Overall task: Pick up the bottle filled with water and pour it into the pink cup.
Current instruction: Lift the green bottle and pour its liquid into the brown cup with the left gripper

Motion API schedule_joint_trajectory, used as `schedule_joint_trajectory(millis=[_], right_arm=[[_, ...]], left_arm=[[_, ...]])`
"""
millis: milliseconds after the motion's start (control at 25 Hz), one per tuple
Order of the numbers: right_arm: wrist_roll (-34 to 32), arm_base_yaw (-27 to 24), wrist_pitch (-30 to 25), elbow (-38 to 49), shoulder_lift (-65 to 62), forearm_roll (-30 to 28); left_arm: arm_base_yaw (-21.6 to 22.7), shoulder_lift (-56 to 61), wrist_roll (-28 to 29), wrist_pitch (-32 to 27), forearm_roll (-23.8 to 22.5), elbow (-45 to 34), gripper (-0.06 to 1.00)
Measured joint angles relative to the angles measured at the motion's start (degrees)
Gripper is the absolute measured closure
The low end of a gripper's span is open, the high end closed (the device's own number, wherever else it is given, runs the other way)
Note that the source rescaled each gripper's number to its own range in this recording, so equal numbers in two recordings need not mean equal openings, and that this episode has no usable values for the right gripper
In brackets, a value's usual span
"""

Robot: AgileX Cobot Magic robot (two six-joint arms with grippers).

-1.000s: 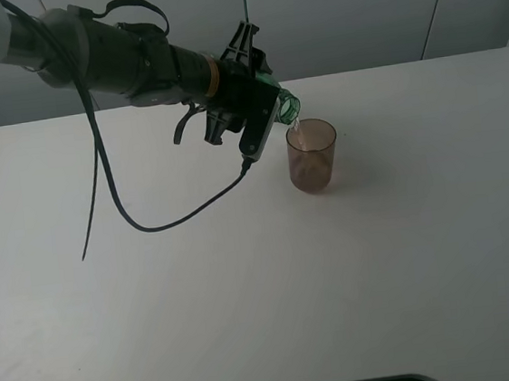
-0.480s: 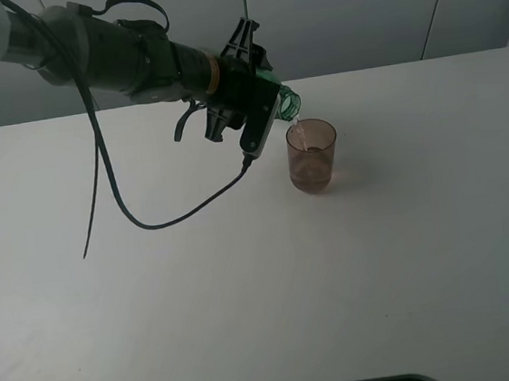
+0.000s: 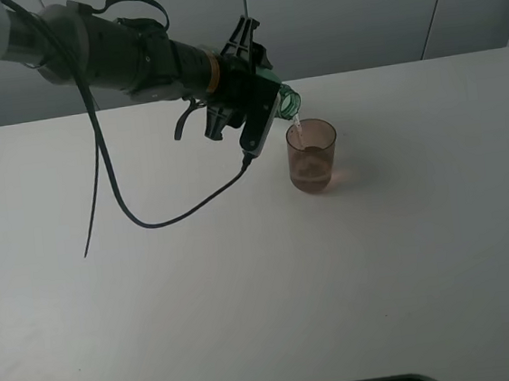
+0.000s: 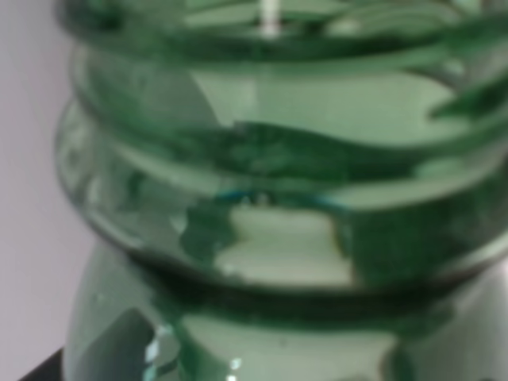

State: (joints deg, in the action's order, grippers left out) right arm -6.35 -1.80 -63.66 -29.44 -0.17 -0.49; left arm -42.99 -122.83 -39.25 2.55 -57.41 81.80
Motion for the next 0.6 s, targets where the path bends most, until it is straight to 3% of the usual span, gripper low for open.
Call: schedule_joint_trajectory(millis=[600], right_arm=[[0.00,0.00,0.00,0.00,0.00,0.00]], left_arm=[[0.00,0.00,-0.94,0.00,0.00,0.00,0.92]])
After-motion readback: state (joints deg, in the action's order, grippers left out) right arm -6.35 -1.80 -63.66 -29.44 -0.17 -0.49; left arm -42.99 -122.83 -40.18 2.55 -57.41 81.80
